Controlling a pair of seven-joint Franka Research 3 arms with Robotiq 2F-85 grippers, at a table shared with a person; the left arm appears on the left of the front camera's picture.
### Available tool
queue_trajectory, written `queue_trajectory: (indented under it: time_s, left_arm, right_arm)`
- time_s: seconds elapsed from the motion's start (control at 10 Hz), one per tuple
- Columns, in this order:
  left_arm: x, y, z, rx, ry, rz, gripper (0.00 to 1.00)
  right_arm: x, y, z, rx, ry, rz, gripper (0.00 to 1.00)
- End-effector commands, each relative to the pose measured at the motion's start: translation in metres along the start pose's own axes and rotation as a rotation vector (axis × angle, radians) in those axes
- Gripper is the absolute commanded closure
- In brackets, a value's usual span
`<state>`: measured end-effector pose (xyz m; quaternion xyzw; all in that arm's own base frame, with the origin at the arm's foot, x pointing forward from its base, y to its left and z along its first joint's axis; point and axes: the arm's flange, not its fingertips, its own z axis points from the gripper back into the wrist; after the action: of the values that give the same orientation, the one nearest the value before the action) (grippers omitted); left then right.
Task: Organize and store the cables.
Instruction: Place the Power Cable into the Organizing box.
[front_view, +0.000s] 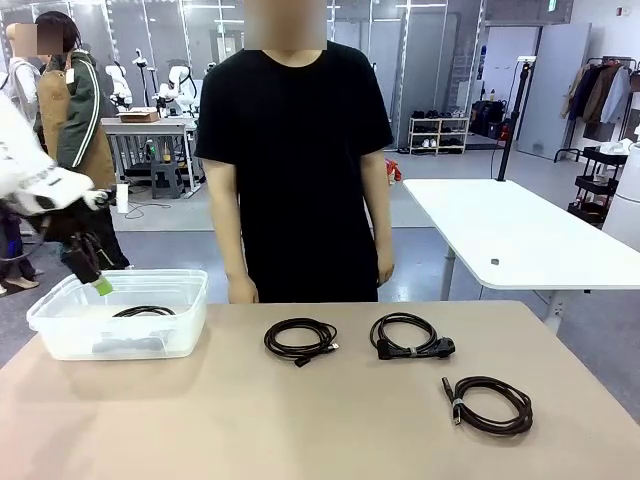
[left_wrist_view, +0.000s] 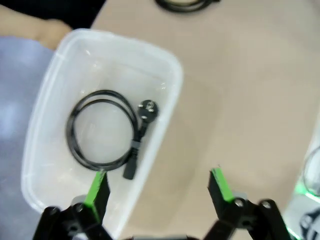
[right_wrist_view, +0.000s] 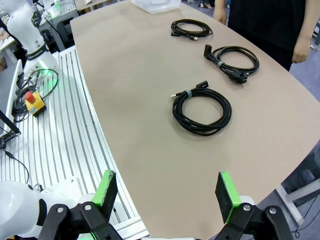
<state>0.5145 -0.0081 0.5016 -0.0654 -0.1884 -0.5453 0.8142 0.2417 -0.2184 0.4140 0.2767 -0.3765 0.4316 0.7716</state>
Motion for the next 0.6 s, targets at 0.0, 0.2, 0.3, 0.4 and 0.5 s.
queue_trajectory:
  time_s: [0.0, 0.2, 0.3, 0.4, 0.5]
  left_arm:
    - [-0.047, -0.05, 0.021, -0.023, -0.182, -0.018, 0.0]
    - [-0.086, -0.076, 0.032, 0.009, -0.292, -0.047, 0.0]
    - [-0.104, -0.084, 0.032, -0.042, -0.377, -0.069, 0.0]
    - [-0.123, -0.09, 0.026, -0.086, -0.45, -0.104, 0.0]
    - [-0.137, -0.091, 0.017, -0.122, -0.517, -0.116, 0.0]
  right_arm:
    - [-0.001, -0.001, 0.002, -0.001, -0.016, 0.018, 0.0]
    - [-0.001, -0.001, 0.002, -0.001, -0.016, 0.018, 0.0]
    - [-0.001, -0.001, 0.002, -0.001, -0.016, 0.018, 0.0]
    - [-0.001, -0.001, 0.002, -0.001, -0.016, 0.018, 0.0]
    - [-0.001, -0.001, 0.002, -0.001, -0.016, 0.018, 0.0]
